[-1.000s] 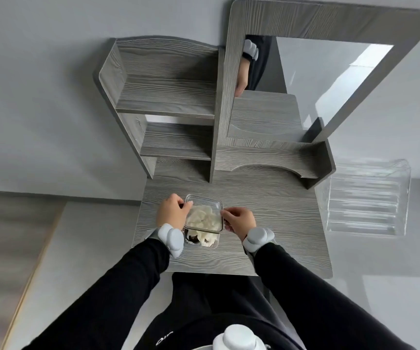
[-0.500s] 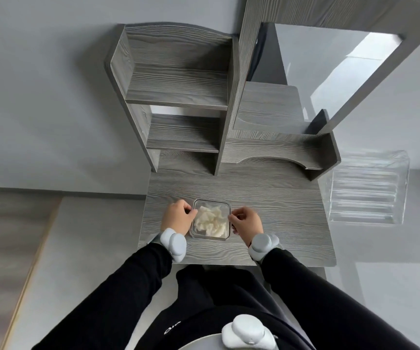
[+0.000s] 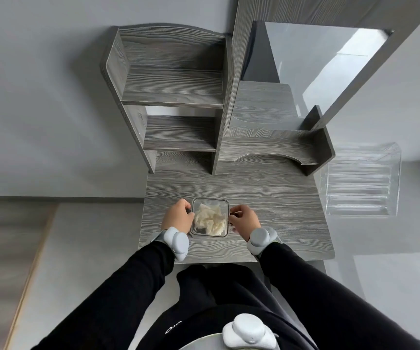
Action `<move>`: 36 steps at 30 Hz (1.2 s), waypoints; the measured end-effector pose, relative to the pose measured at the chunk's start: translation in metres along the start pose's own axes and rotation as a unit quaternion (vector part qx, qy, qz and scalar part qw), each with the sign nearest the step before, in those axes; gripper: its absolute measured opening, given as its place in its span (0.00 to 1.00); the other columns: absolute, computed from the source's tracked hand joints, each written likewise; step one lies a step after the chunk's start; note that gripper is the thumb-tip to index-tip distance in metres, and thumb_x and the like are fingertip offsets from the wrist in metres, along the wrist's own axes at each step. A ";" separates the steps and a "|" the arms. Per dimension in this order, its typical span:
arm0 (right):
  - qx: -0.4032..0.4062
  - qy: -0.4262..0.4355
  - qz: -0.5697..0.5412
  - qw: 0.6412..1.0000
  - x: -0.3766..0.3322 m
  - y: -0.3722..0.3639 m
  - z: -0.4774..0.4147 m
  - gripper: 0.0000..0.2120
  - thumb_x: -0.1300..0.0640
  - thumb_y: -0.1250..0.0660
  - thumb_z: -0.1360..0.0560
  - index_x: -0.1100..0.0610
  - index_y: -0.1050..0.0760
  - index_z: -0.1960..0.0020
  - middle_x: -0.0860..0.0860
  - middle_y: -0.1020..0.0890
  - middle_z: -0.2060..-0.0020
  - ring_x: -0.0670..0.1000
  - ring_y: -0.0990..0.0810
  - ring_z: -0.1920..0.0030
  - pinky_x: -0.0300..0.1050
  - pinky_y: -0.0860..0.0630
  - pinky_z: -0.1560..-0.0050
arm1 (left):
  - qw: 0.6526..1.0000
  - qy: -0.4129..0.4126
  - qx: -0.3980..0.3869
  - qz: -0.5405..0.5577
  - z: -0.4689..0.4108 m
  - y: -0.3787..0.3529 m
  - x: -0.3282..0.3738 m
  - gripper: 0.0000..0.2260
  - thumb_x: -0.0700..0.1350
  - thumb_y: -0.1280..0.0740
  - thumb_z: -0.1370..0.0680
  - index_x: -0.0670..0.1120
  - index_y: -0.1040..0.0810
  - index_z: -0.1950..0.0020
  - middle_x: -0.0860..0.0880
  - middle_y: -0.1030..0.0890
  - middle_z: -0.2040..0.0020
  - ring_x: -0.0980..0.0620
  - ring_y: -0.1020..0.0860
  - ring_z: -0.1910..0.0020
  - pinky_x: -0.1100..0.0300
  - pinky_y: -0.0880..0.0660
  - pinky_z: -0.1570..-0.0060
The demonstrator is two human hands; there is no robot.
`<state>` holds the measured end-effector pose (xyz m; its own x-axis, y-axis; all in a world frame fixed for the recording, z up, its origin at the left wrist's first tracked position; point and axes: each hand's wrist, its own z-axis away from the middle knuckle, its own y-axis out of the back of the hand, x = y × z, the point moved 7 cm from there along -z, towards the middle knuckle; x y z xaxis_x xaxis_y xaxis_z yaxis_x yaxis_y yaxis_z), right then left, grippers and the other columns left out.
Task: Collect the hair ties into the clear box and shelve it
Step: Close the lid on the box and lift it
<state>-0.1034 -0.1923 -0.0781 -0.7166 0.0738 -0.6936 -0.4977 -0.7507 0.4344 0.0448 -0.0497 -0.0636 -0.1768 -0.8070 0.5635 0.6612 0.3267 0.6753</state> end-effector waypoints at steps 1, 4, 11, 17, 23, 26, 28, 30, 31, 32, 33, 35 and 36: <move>-0.004 -0.004 0.004 1.000 -0.001 0.000 0.000 0.05 0.61 0.34 0.26 0.56 0.29 0.52 0.54 0.20 0.57 0.55 0.20 0.59 0.56 0.19 0.53 | 1.000 0.003 0.002 -0.002 0.000 0.000 0.000 0.09 0.41 0.34 0.23 0.41 0.25 0.44 0.43 0.19 0.44 0.42 0.22 0.46 0.55 0.27 0.50; -0.014 -0.026 -0.006 1.000 0.000 0.000 0.001 0.05 0.62 0.34 0.26 0.57 0.29 0.51 0.54 0.22 0.57 0.56 0.21 0.58 0.48 0.20 0.62 | 1.000 0.005 0.003 -0.007 -0.001 -0.001 -0.001 0.08 0.41 0.33 0.24 0.41 0.24 0.46 0.42 0.19 0.45 0.42 0.22 0.46 0.54 0.26 0.49; -0.033 -0.077 -0.055 0.995 0.005 -0.002 0.000 0.07 0.67 0.34 0.26 0.57 0.30 0.56 0.52 0.24 0.65 0.55 0.23 0.65 0.44 0.22 0.66 | 0.999 0.017 -0.017 0.029 -0.005 -0.001 -0.006 0.03 0.39 0.32 0.25 0.45 0.26 0.54 0.42 0.19 0.47 0.40 0.19 0.51 0.46 0.20 0.49; -0.090 -0.084 -0.053 0.991 0.004 -0.004 0.003 0.07 0.65 0.37 0.23 0.56 0.32 0.49 0.56 0.23 0.58 0.53 0.23 0.67 0.48 0.22 0.65 | 0.998 0.024 -0.048 0.036 -0.009 -0.007 -0.011 0.12 0.41 0.33 0.24 0.39 0.23 0.42 0.40 0.21 0.40 0.39 0.21 0.45 0.46 0.21 0.45; -0.084 -0.064 0.002 0.994 0.002 -0.004 0.004 0.08 0.61 0.39 0.21 0.54 0.34 0.45 0.52 0.24 0.61 0.51 0.24 0.70 0.45 0.24 0.69 | 0.996 0.033 -0.033 0.073 -0.008 -0.006 -0.016 0.12 0.42 0.30 0.25 0.39 0.24 0.44 0.39 0.22 0.43 0.38 0.21 0.46 0.44 0.20 0.47; -0.062 -0.075 0.001 0.995 0.002 -0.005 0.002 0.08 0.62 0.38 0.21 0.55 0.34 0.45 0.51 0.23 0.61 0.55 0.23 0.68 0.51 0.20 0.65 | 0.994 0.057 -0.028 0.092 -0.007 -0.006 -0.020 0.14 0.43 0.29 0.26 0.41 0.29 0.45 0.41 0.24 0.49 0.37 0.21 0.48 0.43 0.20 0.48; -0.022 -0.057 0.045 0.997 -0.003 0.001 0.000 0.10 0.61 0.35 0.23 0.56 0.35 0.47 0.53 0.21 0.57 0.59 0.19 0.62 0.58 0.18 0.55 | 0.994 0.059 -0.008 0.090 -0.004 -0.004 -0.017 0.15 0.43 0.29 0.26 0.43 0.33 0.48 0.40 0.23 0.49 0.37 0.20 0.51 0.43 0.20 0.50; 0.026 -0.027 0.104 0.994 -0.012 0.010 0.001 0.13 0.58 0.31 0.26 0.57 0.33 0.47 0.56 0.23 0.52 0.59 0.19 0.57 0.54 0.20 0.54 | 0.998 0.036 0.028 0.044 -0.001 0.001 -0.011 0.14 0.43 0.29 0.26 0.43 0.33 0.49 0.40 0.24 0.48 0.40 0.21 0.55 0.50 0.22 0.54; 0.039 -0.013 0.129 0.991 -0.016 0.014 0.002 0.15 0.57 0.29 0.27 0.58 0.31 0.46 0.55 0.25 0.49 0.57 0.21 0.56 0.50 0.24 0.55 | 0.999 0.025 0.038 0.002 0.002 0.003 -0.006 0.14 0.45 0.29 0.25 0.42 0.31 0.48 0.40 0.25 0.48 0.42 0.23 0.56 0.53 0.25 0.56; 0.043 -0.003 0.147 0.988 -0.019 0.016 0.001 0.16 0.56 0.28 0.28 0.58 0.30 0.45 0.55 0.26 0.48 0.55 0.24 0.56 0.47 0.27 0.56 | 0.998 0.020 0.043 -0.041 0.004 0.005 -0.003 0.13 0.47 0.31 0.25 0.41 0.29 0.47 0.41 0.26 0.47 0.42 0.24 0.55 0.53 0.28 0.57; 0.041 0.004 0.162 0.986 -0.021 0.018 0.001 0.15 0.55 0.28 0.28 0.59 0.28 0.46 0.55 0.25 0.49 0.53 0.25 0.56 0.45 0.29 0.57 | 0.996 0.017 0.044 -0.075 0.005 0.006 0.000 0.13 0.49 0.32 0.24 0.41 0.26 0.47 0.41 0.27 0.46 0.41 0.23 0.53 0.52 0.29 0.56; 0.028 0.010 0.188 0.982 -0.024 0.018 -0.001 0.10 0.55 0.29 0.28 0.60 0.23 0.51 0.56 0.19 0.52 0.52 0.24 0.59 0.43 0.29 0.59 | 0.992 0.001 0.034 -0.122 0.004 0.006 0.003 0.13 0.51 0.34 0.23 0.41 0.23 0.50 0.41 0.23 0.46 0.40 0.22 0.49 0.50 0.27 0.54; 0.019 0.011 0.194 0.981 -0.024 0.016 -0.002 0.09 0.55 0.29 0.28 0.61 0.21 0.54 0.57 0.17 0.56 0.52 0.23 0.60 0.43 0.29 0.60 | 0.990 -0.008 0.026 -0.136 0.002 0.005 0.002 0.14 0.52 0.35 0.22 0.41 0.22 0.55 0.41 0.21 0.49 0.39 0.22 0.50 0.51 0.27 0.56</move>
<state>-0.0932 -0.2077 -0.0554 -0.8458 -0.2271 -0.4827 -0.2073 -0.6938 0.6897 0.0457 -0.0491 -0.0580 -0.3550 -0.8609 0.3644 0.5486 0.1238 0.8269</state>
